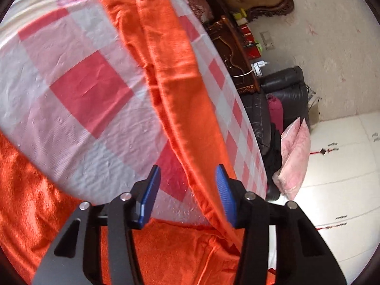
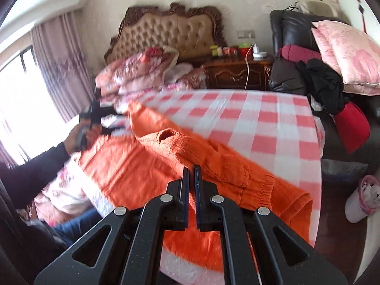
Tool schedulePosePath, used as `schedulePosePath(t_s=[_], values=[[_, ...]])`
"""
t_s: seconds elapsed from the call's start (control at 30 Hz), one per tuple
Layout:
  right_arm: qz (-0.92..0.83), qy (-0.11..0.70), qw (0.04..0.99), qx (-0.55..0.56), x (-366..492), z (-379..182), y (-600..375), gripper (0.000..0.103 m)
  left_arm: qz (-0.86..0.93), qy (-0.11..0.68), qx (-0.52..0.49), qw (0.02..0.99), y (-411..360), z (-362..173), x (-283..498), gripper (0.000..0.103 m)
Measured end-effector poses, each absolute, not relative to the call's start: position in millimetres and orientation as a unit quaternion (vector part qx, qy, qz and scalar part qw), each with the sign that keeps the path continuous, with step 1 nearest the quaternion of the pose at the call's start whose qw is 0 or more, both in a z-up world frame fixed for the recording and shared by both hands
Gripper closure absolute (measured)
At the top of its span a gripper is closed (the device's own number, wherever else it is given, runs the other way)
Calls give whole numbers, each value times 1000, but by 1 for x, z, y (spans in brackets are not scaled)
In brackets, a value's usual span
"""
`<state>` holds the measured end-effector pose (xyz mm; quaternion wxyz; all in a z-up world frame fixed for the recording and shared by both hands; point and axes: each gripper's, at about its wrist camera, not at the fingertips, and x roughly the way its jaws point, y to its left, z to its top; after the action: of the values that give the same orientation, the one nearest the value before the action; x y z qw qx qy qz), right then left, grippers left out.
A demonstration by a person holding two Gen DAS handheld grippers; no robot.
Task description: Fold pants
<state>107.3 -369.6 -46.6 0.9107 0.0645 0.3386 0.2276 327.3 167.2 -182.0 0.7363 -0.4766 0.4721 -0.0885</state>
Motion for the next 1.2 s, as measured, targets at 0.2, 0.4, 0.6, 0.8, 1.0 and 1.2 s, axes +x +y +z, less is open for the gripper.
schedulePosePath(t_s=[0.2,0.4,0.6,0.8,1.0,1.2], values=[[230,311,919,70,116,-18,-376,98,-100,477,-513,707,161,-195,351,61],[225,315,920,57,116,-11,-377,98,-64,478,-529,698,187,-197,391,88],[199,329,923,12,146,-14,-383,98,-67,470,-467,746,204,-137,411,102],[145,321,936,-25,178,-4,-399,98,-109,403,-421,805,212,-57,311,102],[119,401,907,48,112,-67,-408,98,-81,440,-430,784,220,-134,149,102],[71,476,842,243,59,-142,-437,88,-63,465,-450,760,230,-189,118,102]])
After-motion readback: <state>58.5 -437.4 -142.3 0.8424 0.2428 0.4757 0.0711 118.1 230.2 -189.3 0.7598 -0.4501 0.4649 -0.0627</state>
